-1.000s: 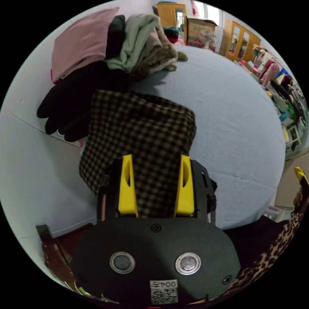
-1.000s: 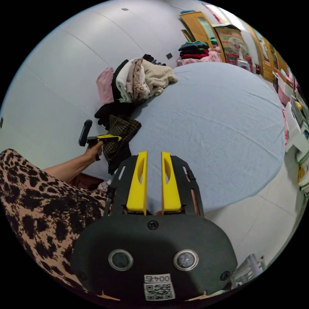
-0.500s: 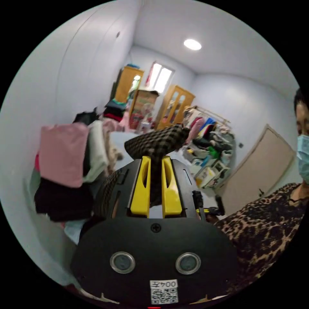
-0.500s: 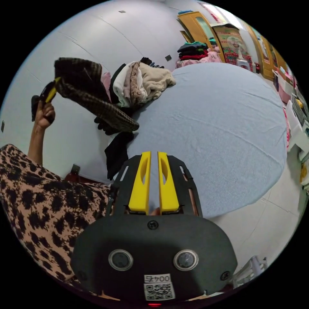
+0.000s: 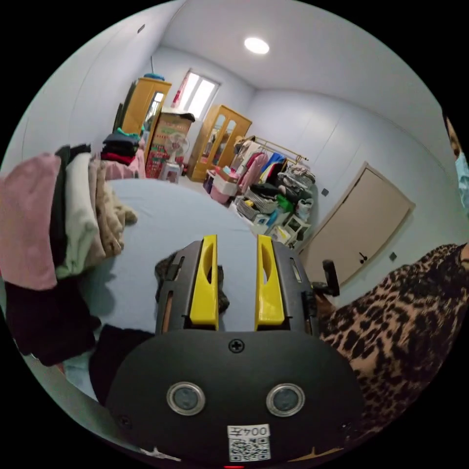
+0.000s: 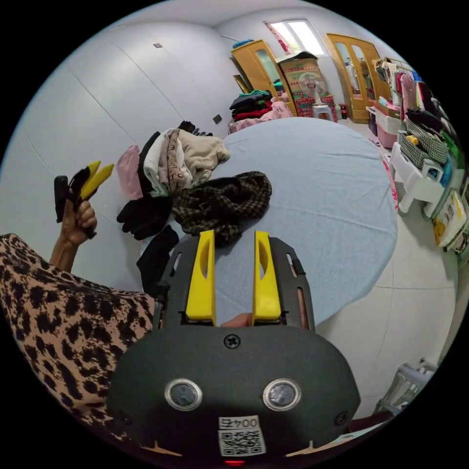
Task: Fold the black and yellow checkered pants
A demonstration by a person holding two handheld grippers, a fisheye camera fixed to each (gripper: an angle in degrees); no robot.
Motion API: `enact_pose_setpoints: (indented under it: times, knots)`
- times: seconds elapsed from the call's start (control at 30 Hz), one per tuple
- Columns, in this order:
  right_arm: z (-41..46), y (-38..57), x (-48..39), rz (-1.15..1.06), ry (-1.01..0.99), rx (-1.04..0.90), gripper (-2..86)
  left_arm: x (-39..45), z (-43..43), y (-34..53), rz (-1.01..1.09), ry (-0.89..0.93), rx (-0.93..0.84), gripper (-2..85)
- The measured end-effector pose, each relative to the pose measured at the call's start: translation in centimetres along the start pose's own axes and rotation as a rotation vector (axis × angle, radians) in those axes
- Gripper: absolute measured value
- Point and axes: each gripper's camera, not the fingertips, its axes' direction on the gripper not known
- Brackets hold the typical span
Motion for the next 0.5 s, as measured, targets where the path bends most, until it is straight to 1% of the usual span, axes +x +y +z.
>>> enact_pose_setpoints:
  times: [0.07,0.17,0.3,0.37,0.4,0.43,0.47,0.5]
  knots:
    - [1.7,-1.0,-0.1,-0.03,0.008,-0.028,12.7,-1.7,0.9,2.7,-0.065,0.001,-0.03,12.3]
    - [5.7,-3.2,-0.1,-0.065,-0.038,-0.132,14.2,-3.8,2.0,6.6,-0.166,0.028,-0.079,13.0]
    - [12.1,-5.9,-2.0,-0.213,-0.021,-0.265,17.8,-3.9,2.7,9.5,-0.143,-0.039,-0.125,13.6]
    - [14.6,-7.2,-2.6,-0.262,-0.007,-0.313,17.6,-4.0,3.1,10.0,-0.138,-0.051,-0.139,14.3]
    - [16.1,-8.2,-2.6,-0.286,0.009,-0.334,16.7,-4.1,3.5,10.2,-0.139,-0.049,-0.152,14.6]
    - [16.6,-8.7,-2.6,-0.298,0.01,-0.344,13.3,-4.1,3.6,10.2,-0.139,-0.047,-0.159,14.8]
    - [17.4,-10.0,-2.2,-0.292,-0.01,-0.38,6.5,-4.2,3.9,10.2,-0.138,-0.048,-0.169,14.9]
    - [17.7,-11.6,-1.5,-0.232,-0.039,-0.419,5.2,-4.2,4.0,10.1,-0.13,-0.052,-0.168,14.9]
